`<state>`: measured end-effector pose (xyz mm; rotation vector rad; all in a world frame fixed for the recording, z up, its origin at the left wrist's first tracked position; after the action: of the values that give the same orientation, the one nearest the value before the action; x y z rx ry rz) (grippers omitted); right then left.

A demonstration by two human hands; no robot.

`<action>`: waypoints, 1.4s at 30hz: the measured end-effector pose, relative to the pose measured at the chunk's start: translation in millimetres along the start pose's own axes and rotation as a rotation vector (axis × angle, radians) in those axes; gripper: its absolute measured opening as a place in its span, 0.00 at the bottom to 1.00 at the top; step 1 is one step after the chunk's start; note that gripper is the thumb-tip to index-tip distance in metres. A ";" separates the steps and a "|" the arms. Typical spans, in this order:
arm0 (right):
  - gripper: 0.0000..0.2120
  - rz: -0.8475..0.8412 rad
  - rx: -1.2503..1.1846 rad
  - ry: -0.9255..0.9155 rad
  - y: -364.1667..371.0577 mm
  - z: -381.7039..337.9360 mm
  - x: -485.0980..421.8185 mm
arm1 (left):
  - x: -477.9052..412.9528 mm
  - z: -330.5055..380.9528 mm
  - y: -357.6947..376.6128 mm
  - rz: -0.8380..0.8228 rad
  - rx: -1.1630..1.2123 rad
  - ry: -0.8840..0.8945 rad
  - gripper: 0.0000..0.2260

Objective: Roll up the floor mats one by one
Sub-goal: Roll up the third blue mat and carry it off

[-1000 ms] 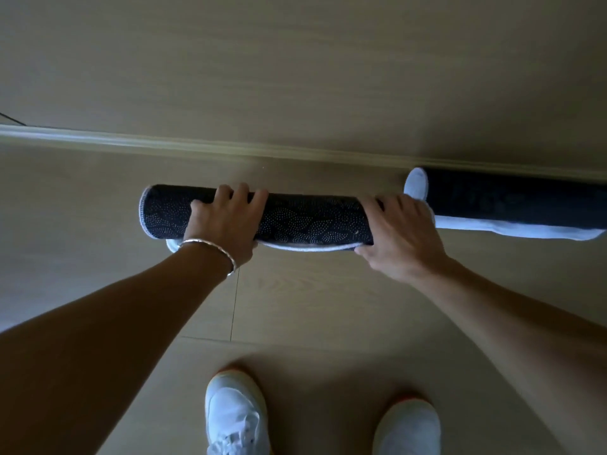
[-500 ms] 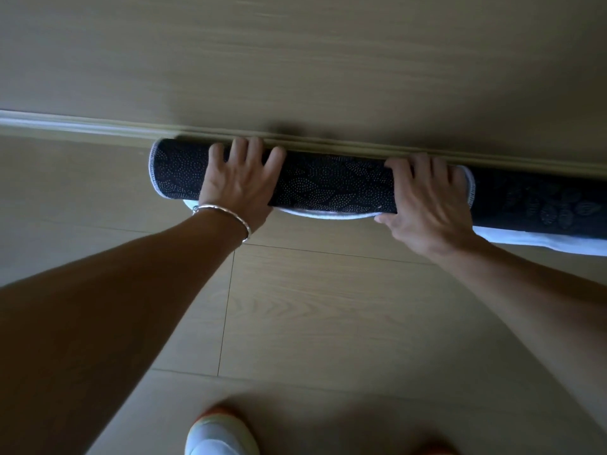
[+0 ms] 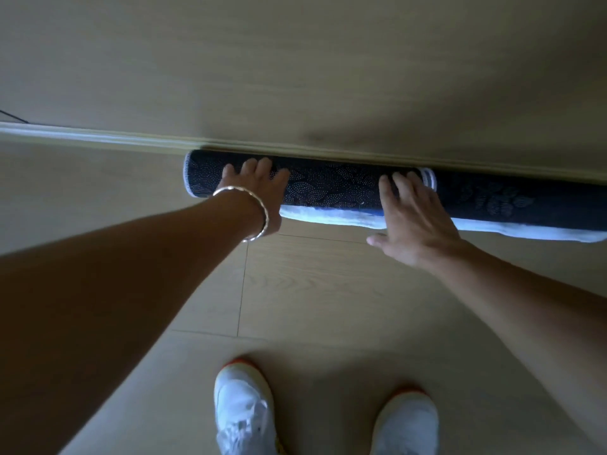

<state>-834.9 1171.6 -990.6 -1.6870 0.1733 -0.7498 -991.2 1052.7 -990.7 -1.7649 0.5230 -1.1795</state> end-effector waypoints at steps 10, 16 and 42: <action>0.12 -0.226 -0.166 0.014 -169.9 -28.2 75.9 | 117.0 -7.0 -164.7 -0.136 0.240 0.093 0.17; 0.10 -0.382 -0.237 0.039 -284.6 -51.7 132.6 | 189.9 -31.0 -299.7 -0.136 0.249 0.080 0.15; 0.18 0.191 0.029 -0.188 -906.5 -122.1 353.5 | 467.8 -68.2 -874.0 0.365 0.108 0.193 0.17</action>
<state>-881.1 1138.5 -11.6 -1.6760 0.1878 -0.4474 -959.4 1098.8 1.4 -1.3982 0.8403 -1.0986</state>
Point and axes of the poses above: each hand's wrist, its own x-axis away from the middle knuckle, its own y-axis out of the palm, z = x × y, the point moved 8 cm from there along -x, towards the middle knuckle, and after that the axes turned 13 degrees about z, right-handed, at the moved point
